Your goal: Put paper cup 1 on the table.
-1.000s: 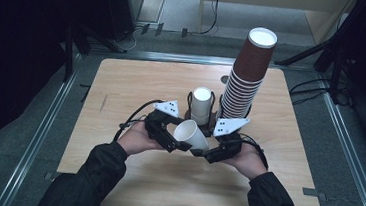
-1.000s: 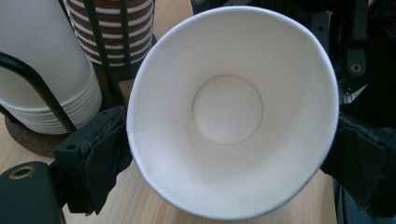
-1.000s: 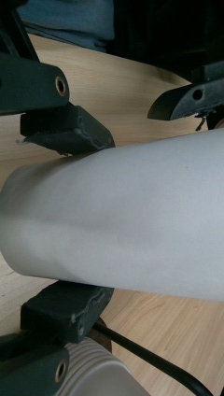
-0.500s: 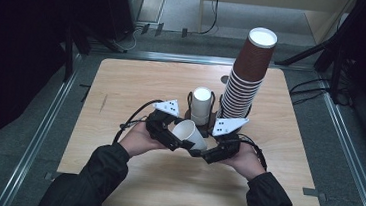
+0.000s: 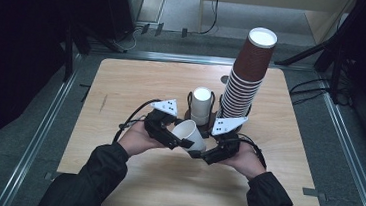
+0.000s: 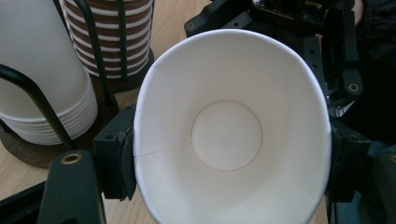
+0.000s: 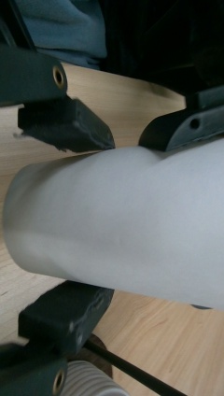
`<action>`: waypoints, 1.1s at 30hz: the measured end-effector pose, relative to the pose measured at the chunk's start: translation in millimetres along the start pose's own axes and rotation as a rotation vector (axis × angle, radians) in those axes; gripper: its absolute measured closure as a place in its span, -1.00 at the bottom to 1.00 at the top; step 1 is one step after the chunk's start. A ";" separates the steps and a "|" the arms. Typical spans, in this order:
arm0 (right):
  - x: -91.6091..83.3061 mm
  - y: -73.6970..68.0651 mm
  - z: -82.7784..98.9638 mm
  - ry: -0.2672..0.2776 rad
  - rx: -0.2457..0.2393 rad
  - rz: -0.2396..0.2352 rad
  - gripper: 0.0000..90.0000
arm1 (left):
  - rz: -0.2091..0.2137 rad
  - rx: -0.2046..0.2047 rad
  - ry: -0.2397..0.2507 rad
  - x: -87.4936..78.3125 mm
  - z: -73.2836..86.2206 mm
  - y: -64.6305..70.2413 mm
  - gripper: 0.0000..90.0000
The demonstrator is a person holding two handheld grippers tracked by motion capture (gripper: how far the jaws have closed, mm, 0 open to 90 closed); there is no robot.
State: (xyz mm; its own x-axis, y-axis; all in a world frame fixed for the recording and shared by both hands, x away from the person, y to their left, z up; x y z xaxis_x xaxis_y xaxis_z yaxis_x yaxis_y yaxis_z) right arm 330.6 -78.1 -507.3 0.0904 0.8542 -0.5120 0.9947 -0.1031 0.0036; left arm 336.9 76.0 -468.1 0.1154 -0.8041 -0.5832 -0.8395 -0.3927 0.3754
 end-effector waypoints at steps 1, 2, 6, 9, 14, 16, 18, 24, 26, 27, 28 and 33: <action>0.1 0.2 0.4 -0.007 0.003 0.001 -0.45 | 0.000 0.001 -0.001 -0.6 0.1 0.0 -0.48; 0.3 0.9 0.8 -0.013 0.001 0.002 -0.47 | -0.007 0.003 0.001 -1.0 -0.1 -0.2 -0.48; -1.2 1.2 2.2 -0.026 0.011 0.007 -0.47 | -0.021 0.000 0.006 -4.8 -0.4 -3.7 -0.48; -2.6 2.4 3.8 -0.036 0.012 0.016 -0.47 | -0.040 0.002 0.000 -6.4 0.4 -5.6 -0.48; -7.5 4.4 5.5 -0.042 0.031 0.030 -0.47 | -0.067 0.007 -0.017 -8.9 1.9 -10.1 -0.48; -10.2 4.8 6.0 -0.046 0.043 0.036 -0.46 | -0.080 0.012 -0.023 -10.0 2.5 -11.8 -0.48; -12.2 5.5 6.9 -0.050 0.054 0.047 -0.46 | -0.093 0.014 -0.028 -11.1 3.0 -13.3 -0.48; -18.1 7.6 9.6 -0.057 0.072 0.070 -0.44 | -0.116 0.012 -0.038 -13.9 4.5 -18.2 -0.48; -19.8 8.6 10.5 -0.060 0.072 0.081 -0.44 | -0.128 0.007 -0.044 -15.0 5.4 -20.6 -0.48; -20.3 8.8 11.0 -0.059 0.074 0.086 -0.42 | -0.132 0.009 -0.050 -15.5 5.8 -21.8 -0.48; -20.8 9.0 11.4 -0.060 0.072 0.092 -0.42 | -0.140 0.007 -0.057 -16.2 6.2 -23.0 -0.48; -24.3 10.5 13.0 -0.061 0.080 0.104 -0.41 | -0.158 0.004 -0.059 -20.9 6.3 -28.2 -0.48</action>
Point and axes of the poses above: each handheld gripper's, and its own axes: x roughly forward along the jaws, z roughly out of its underside, y roughly to its right, the point moved 5 cm from there along x, roughly forward along the jaws, and after that the axes turned 11 degrees about -x, right-handed, at the moved point
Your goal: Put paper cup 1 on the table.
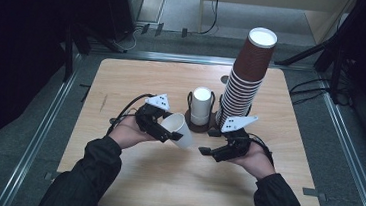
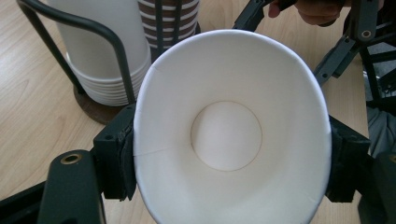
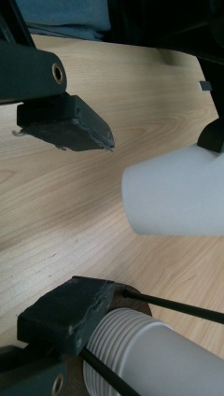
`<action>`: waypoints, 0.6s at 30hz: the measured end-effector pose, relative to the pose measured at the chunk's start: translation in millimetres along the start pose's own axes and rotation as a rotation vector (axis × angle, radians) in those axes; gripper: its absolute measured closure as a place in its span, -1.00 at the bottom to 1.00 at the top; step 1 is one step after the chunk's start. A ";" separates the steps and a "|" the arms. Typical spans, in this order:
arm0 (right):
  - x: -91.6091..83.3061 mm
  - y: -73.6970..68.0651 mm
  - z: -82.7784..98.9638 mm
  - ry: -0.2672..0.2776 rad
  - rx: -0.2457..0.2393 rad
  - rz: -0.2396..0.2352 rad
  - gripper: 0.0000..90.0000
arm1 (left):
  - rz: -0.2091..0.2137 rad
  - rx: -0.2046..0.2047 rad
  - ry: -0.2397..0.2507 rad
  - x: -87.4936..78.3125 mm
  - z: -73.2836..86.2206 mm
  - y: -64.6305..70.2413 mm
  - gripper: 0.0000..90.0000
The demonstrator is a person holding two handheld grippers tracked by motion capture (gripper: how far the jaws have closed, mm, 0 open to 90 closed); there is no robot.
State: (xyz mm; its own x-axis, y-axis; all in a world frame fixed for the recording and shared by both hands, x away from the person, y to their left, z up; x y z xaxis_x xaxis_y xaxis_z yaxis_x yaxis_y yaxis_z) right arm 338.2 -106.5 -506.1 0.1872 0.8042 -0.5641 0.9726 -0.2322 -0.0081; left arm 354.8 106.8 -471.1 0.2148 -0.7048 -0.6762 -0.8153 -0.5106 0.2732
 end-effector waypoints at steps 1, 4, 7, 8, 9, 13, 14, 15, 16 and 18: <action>-0.7 0.3 0.2 0.001 0.004 0.002 -0.41 | -0.002 0.000 -0.006 -0.8 0.4 -1.4 -0.48; -2.1 1.6 1.3 -0.002 0.011 0.008 -0.41 | -0.015 -0.005 -0.014 -3.2 1.8 -5.5 -0.48; -3.6 2.8 2.6 -0.007 0.017 0.012 -0.41 | -0.029 -0.008 -0.018 -6.5 2.9 -10.0 -0.48; -4.0 3.3 2.7 -0.005 0.016 0.019 -0.41 | -0.036 -0.011 -0.018 -7.4 3.3 -11.3 -0.48; -4.3 3.7 2.7 -0.004 0.015 0.022 -0.40 | -0.042 -0.011 -0.021 -8.7 3.8 -13.1 -0.48; -5.5 4.7 3.2 -0.005 0.021 0.024 -0.39 | -0.063 -0.023 -0.026 -13.8 5.7 -20.8 -0.48; -5.7 4.8 3.4 -0.006 0.020 0.025 -0.39 | -0.068 -0.025 -0.027 -14.7 6.2 -22.2 -0.48; -5.8 4.9 3.5 -0.006 0.019 0.025 -0.39 | -0.074 -0.030 -0.026 -16.1 6.8 -24.2 -0.48; -5.9 5.0 3.6 -0.006 0.021 0.025 -0.39 | -0.075 -0.033 -0.027 -17.5 7.3 -26.1 -0.48; -6.0 5.2 3.8 -0.007 0.022 0.026 -0.39 | -0.087 -0.039 -0.026 -19.9 8.4 -29.7 -0.48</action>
Point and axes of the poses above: each handheld gripper's, and its own axes: x roughly forward along the jaws, z roughly out of its underside, y roughly to its right, the point moved 5 cm from there along x, roughly forward along the jaws, and after that the axes turned 11 degrees about -x, right-handed, at the moved point
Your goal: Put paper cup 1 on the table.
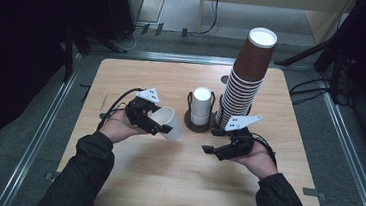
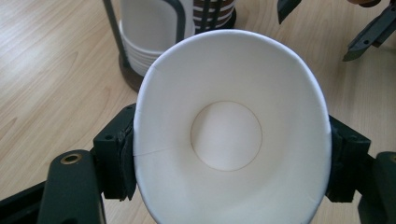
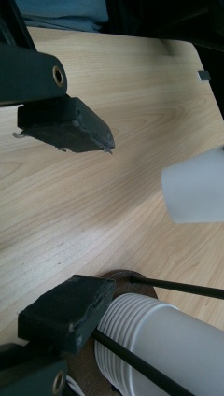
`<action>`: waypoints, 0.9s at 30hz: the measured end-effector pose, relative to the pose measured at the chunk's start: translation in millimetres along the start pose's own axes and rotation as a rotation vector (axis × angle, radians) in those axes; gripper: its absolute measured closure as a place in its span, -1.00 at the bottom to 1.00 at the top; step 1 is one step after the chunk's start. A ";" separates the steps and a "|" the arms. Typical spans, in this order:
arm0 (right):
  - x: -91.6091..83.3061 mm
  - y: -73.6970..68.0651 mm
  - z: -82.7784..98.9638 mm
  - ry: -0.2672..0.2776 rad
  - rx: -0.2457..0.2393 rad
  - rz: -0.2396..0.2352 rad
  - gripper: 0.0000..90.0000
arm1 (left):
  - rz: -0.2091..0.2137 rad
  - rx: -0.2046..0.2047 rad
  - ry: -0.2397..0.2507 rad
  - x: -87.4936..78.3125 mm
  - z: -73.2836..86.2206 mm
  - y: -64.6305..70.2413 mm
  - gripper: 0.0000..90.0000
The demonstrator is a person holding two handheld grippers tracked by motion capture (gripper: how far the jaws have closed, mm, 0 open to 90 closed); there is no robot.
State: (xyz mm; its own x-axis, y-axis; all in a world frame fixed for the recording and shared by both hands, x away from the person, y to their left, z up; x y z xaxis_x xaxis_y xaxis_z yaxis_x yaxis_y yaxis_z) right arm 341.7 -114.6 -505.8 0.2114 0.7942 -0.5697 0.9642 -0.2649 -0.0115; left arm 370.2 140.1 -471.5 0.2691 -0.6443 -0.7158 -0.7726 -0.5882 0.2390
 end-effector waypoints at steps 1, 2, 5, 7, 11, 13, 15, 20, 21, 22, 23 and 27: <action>-0.1 0.1 0.1 0.000 0.001 -0.001 -0.39 | -0.003 -0.006 -0.001 -1.2 0.8 -2.0 -0.48; -0.1 0.2 0.3 -0.002 0.001 0.000 -0.38 | -0.007 -0.012 0.000 -2.4 1.5 -4.5 -0.48; 0.1 0.6 0.9 -0.007 0.002 0.000 -0.38 | -0.025 -0.025 -0.006 -5.8 4.2 -12.5 -0.48; 0.1 0.7 1.0 -0.007 0.003 -0.001 -0.38 | -0.051 -0.023 -0.018 -7.0 6.6 -17.6 -0.48; 0.1 0.8 1.3 -0.008 0.005 -0.001 -0.38 | -0.082 -0.049 -0.022 -9.5 10.5 -28.6 -0.48; 0.2 0.8 1.4 -0.009 0.005 -0.002 -0.37 | -0.096 -0.063 -0.024 -11.4 12.0 -34.3 -0.48; 0.3 0.7 1.6 -0.011 0.004 -0.003 -0.37 | -0.115 -0.077 -0.026 -13.6 14.2 -39.7 -0.48; 0.7 0.8 2.4 -0.017 0.004 -0.005 -0.37 | -0.135 -0.109 -0.024 -20.0 19.3 -52.3 -0.49; 0.8 0.7 2.4 -0.018 0.004 -0.005 -0.37 | -0.142 -0.114 -0.025 -21.3 20.1 -54.9 -0.49; 0.8 0.7 2.4 -0.018 0.003 -0.005 -0.37 | -0.147 -0.122 -0.022 -22.7 21.3 -58.0 -0.49; 0.9 0.8 2.5 -0.018 0.002 -0.005 -0.37 | -0.154 -0.133 -0.021 -24.3 22.8 -61.6 -0.49; 1.1 0.8 2.8 -0.020 0.003 -0.006 -0.37 | -0.195 -0.151 -0.033 -30.0 28.4 -72.5 -0.49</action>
Point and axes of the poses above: each handheld gripper's, and its own axes: x roughly forward along the jaws, z roughly out of its underside, y roughly to its right, the point moved 5 cm from there along x, roughly forward along the jaws, and after that the axes turned 11 degrees about -x, right-handed, at the moved point
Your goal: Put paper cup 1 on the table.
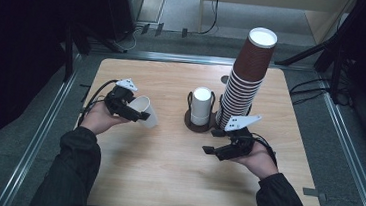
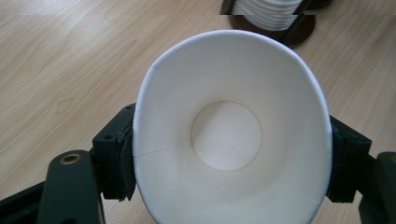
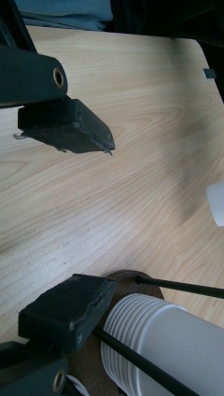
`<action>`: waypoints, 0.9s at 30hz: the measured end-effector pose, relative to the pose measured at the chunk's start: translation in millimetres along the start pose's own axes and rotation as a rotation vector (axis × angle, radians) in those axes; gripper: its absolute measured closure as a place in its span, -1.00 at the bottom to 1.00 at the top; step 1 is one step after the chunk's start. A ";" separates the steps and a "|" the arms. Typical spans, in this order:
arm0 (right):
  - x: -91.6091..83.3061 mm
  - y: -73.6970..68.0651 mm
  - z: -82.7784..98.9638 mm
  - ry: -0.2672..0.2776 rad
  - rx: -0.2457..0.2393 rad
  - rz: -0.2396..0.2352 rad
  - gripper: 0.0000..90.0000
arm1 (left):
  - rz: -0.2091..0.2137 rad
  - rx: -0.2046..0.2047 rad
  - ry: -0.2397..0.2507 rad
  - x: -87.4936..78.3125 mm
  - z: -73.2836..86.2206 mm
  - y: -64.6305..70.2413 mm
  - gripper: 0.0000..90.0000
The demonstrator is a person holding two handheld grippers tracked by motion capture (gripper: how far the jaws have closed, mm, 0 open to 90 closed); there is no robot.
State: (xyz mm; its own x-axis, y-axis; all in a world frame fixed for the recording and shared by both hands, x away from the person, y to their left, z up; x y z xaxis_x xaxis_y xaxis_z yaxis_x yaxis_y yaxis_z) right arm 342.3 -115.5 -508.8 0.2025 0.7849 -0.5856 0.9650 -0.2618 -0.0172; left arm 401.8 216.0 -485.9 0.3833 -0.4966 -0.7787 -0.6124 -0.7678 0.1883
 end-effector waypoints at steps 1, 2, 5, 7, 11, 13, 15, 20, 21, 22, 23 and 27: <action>0.1 0.0 0.1 -0.001 0.000 0.000 -0.37 | -0.006 -0.006 -0.001 -0.6 0.8 -1.8 -0.49; 0.2 0.0 0.2 -0.002 0.000 0.000 -0.37 | -0.009 -0.010 -0.004 -1.5 1.6 -4.0 -0.49; 0.3 0.1 0.4 -0.003 0.002 -0.001 -0.36 | -0.040 -0.033 -0.003 -4.2 4.1 -11.8 -0.49; 0.5 0.1 0.6 -0.004 0.000 -0.002 -0.36 | -0.054 -0.046 -0.002 -5.6 5.4 -15.9 -0.50; 0.9 0.1 1.1 -0.009 0.001 -0.003 -0.36 | -0.097 -0.059 -0.015 -8.0 7.9 -23.2 -0.50; 1.1 0.2 1.3 -0.010 0.000 -0.003 -0.36 | -0.092 -0.072 -0.010 -9.2 8.6 -26.3 -0.51; 1.3 0.3 1.6 -0.012 -0.001 -0.003 -0.37 | -0.097 -0.080 -0.012 -10.3 9.5 -29.2 -0.51; 2.0 0.1 2.1 -0.018 0.002 -0.005 -0.36 | -0.136 -0.098 -0.017 -11.0 11.8 -37.1 -0.52; 2.2 0.0 2.2 -0.019 0.002 -0.005 -0.36 | -0.147 -0.098 -0.021 -10.4 12.5 -38.4 -0.52; 2.3 0.0 2.3 -0.019 0.002 -0.006 -0.36 | -0.159 -0.099 -0.026 -9.7 13.1 -39.8 -0.52; 2.5 -0.2 2.4 -0.020 0.003 -0.007 -0.36 | -0.166 -0.101 -0.032 -8.9 13.8 -41.0 -0.53; 2.6 -0.4 2.5 -0.021 0.002 -0.008 -0.36 | -0.179 -0.107 -0.042 -6.2 15.5 -43.4 -0.56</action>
State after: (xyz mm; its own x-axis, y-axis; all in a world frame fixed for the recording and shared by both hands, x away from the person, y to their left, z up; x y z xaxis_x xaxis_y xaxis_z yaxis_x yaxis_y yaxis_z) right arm 342.0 -114.7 -512.3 0.1915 0.7751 -0.6022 0.9661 -0.2571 -0.0236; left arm 415.4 258.6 -498.6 0.4492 -0.3325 -0.8293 -0.4592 -0.8821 0.1050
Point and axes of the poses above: each handheld gripper's, and its own axes: x roughly forward along the jaws, z roughly out of its underside, y roughly to its right, the point moved 5 cm from there along x, roughly forward along the jaws, and after that the axes turned 11 degrees about -x, right-handed, at the moved point
